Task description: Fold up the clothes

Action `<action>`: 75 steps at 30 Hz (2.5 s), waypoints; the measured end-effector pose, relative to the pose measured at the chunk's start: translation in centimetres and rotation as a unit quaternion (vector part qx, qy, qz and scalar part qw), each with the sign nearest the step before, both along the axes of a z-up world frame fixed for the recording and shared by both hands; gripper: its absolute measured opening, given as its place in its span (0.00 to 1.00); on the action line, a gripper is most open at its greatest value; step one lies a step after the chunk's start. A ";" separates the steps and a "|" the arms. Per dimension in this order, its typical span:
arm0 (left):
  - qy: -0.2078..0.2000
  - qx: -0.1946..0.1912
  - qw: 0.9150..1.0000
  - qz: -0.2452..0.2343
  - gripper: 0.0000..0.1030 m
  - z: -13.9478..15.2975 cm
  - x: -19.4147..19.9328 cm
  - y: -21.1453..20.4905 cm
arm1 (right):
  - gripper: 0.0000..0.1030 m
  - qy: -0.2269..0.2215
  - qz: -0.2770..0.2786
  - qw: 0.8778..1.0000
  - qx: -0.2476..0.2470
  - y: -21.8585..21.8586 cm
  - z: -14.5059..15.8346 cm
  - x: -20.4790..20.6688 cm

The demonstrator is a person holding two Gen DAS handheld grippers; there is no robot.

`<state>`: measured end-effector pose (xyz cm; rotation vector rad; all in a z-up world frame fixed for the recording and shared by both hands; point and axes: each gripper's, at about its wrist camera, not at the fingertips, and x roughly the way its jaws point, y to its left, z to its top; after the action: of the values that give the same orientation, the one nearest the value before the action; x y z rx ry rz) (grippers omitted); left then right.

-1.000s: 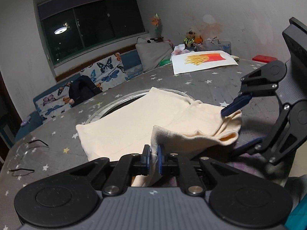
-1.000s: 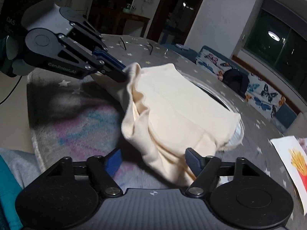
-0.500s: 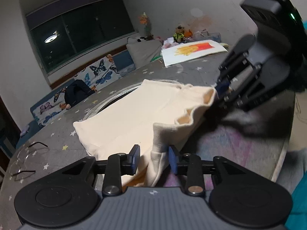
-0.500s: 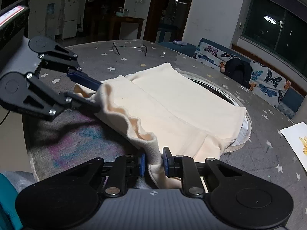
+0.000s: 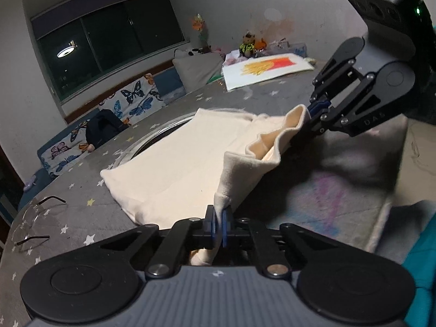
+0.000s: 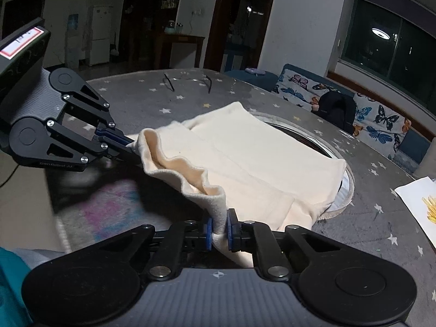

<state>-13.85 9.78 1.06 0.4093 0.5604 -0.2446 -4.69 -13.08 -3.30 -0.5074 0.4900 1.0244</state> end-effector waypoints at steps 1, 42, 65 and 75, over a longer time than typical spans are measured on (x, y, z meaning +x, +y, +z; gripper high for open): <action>0.002 -0.004 1.000 -0.002 0.04 0.3 -0.5 -0.1 | 0.11 0.000 0.003 1.000 0.002 -0.4 0.3 -0.4; 0.024 0.001 0.985 0.169 0.15 0.2 16.6 7.3 | 0.35 0.108 -0.136 0.985 0.013 7.0 -1.1 18.0; 0.017 -0.078 0.984 0.160 0.16 1.6 8.7 4.7 | 0.29 0.148 -0.183 0.969 0.071 -0.7 -0.7 16.0; 0.040 -0.074 0.990 0.115 0.16 0.3 8.5 2.0 | 0.15 0.116 -0.166 0.979 0.035 1.2 -2.4 15.9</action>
<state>-5.35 11.75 1.33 0.1894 0.6572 -0.0804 11.20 -11.83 -5.66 -0.2319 0.7186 0.7771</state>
